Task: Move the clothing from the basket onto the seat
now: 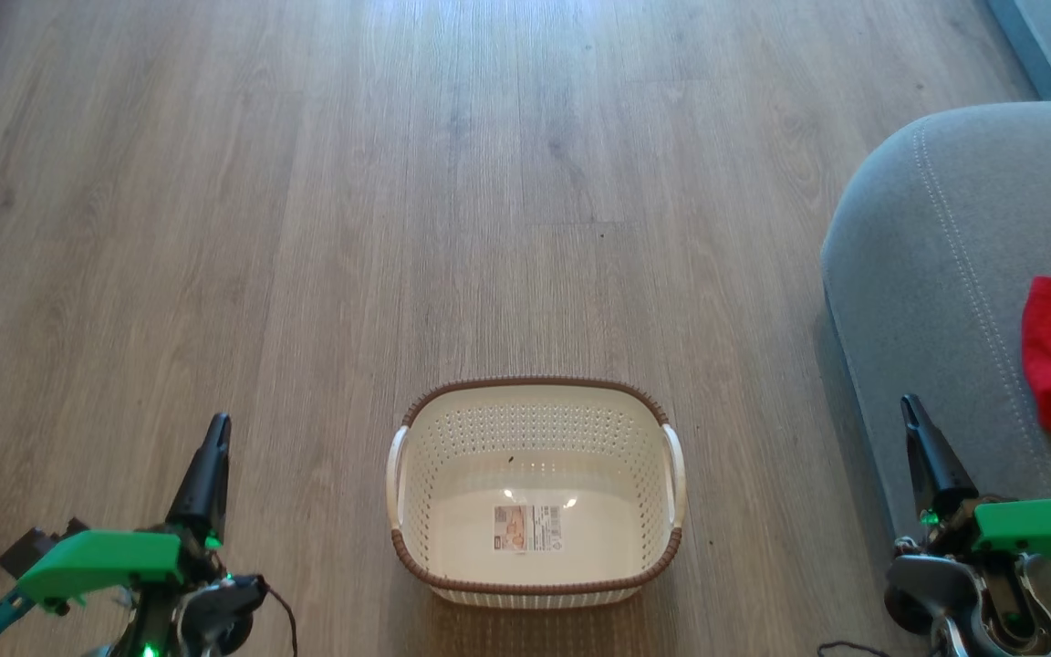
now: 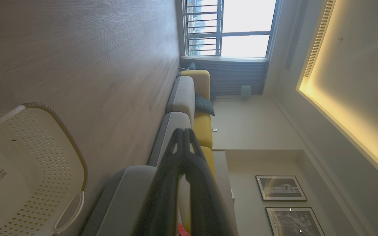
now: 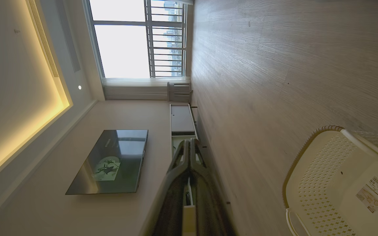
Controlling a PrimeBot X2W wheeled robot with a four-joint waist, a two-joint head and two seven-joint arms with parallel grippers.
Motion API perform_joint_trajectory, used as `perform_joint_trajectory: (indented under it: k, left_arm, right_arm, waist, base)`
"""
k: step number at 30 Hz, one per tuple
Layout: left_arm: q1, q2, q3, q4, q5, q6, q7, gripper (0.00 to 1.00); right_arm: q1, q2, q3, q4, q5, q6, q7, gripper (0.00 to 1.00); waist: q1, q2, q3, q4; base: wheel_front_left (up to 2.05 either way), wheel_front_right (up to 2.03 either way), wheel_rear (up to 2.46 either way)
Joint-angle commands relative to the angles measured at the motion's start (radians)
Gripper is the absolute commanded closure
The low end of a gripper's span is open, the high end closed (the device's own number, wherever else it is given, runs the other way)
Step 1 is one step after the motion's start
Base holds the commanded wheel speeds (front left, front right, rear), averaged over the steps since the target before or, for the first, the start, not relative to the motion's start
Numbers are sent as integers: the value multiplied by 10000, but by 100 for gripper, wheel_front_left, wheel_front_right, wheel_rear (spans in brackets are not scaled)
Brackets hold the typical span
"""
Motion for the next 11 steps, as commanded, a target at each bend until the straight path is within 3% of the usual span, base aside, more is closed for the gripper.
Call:
perform_joint_trajectory:
  k: [1,11]
  left_arm:
    - [-474,81,346,-342,-69,-16,71,100]
    - [-474,81,346,-342,-69,-16,71,100]
  right_arm:
    - [-556,-41,176,-386,61,6,57,100]
    - [-556,-41,176,-386,61,6,57,100]
  waist:
    - [0,-1,0,0]
    - [0,-1,0,0]
  base:
    - [0,0,0]
    - [0,0,0]
